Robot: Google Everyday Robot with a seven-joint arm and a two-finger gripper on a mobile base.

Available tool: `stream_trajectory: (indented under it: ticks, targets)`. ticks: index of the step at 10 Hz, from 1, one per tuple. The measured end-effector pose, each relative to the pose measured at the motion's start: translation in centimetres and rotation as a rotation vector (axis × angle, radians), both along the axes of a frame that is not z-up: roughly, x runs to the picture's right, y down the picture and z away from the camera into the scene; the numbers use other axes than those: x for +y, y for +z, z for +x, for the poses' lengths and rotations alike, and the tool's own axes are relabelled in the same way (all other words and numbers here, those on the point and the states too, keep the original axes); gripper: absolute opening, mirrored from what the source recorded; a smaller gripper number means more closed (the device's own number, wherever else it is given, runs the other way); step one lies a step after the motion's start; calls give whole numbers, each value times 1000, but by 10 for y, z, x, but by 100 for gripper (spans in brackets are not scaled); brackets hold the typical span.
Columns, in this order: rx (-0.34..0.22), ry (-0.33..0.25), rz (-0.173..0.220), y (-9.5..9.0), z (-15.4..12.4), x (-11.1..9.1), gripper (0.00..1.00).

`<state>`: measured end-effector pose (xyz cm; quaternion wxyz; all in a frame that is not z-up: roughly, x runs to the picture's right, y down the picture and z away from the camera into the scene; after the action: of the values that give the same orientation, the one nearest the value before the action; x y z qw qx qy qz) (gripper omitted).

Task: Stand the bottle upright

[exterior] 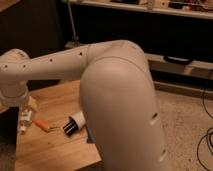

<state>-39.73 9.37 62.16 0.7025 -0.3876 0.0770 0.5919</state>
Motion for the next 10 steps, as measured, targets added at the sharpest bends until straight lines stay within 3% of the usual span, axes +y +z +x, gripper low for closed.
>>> stream_trajectory:
  ticks: [5, 7, 10]
  targets:
    - [-35, -66, -43, 19, -48, 35, 80]
    - [-59, -88, -63, 28, -52, 39, 80]
    - [-60, -89, -63, 28, -52, 39, 80]
